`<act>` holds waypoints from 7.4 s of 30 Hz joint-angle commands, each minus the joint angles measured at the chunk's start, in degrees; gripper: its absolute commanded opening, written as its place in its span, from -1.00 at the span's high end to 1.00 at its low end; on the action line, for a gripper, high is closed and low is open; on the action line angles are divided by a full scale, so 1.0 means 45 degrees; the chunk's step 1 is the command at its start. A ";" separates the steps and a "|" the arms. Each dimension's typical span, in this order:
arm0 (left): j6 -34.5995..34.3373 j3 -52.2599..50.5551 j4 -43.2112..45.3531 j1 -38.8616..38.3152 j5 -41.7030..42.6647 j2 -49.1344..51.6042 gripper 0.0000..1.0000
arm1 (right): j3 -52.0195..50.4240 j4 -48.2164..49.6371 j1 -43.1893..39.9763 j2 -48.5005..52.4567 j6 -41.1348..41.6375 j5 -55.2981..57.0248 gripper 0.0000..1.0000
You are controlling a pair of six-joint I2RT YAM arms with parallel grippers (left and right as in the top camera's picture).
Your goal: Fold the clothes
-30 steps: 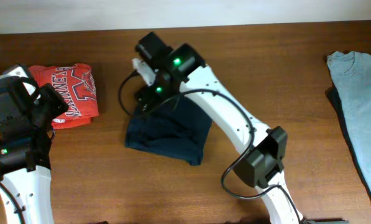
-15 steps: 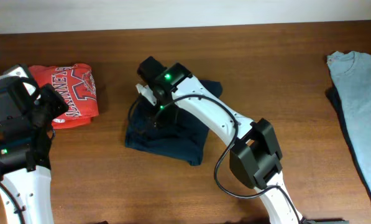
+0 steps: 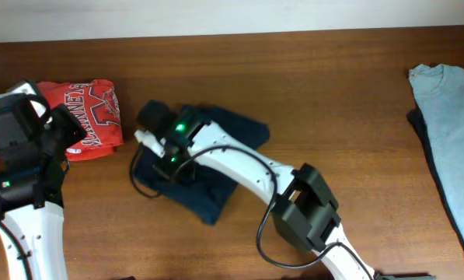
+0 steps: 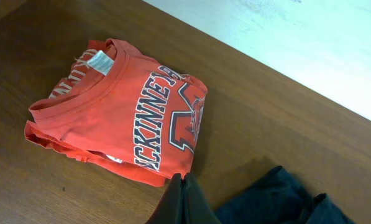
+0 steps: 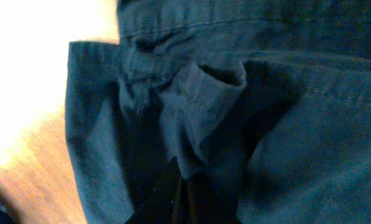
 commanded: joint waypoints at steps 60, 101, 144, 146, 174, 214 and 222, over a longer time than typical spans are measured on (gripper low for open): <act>-0.0350 0.0073 -0.1020 -0.5119 0.3949 0.3968 0.99 | -0.0826 -0.1622 -0.4367 -0.0865 0.5197 -0.2463 0.92; -0.5649 -0.5799 0.3866 -0.5119 0.3283 0.4969 0.99 | -0.4838 0.2210 -0.6819 -0.0729 0.5673 -0.4133 0.92; -0.0661 -0.2919 -0.4036 -0.6207 0.3070 0.3186 0.47 | 0.4342 -0.6834 -0.9413 -0.1923 0.1423 -0.1302 -0.86; -0.0661 -0.3045 -0.4070 -0.6348 0.3016 0.3638 0.49 | 0.4342 -0.6800 -0.9413 -0.1923 0.1423 -0.1302 -0.86; -0.0651 -0.3094 0.5479 -0.6450 -0.4721 0.8908 0.96 | 0.4342 -0.6407 -0.9413 -0.1923 0.1423 -0.1292 -0.97; 0.1112 -0.1919 0.1117 -0.6664 -0.1967 0.8194 -0.27 | 0.4342 -0.6479 -0.9709 -0.1923 0.1423 -0.1341 -0.97; 0.2924 -0.1919 0.6241 -0.6664 -0.6567 0.9117 -0.40 | 0.4342 -0.6324 -0.9709 -0.1923 0.1423 -0.1341 -0.98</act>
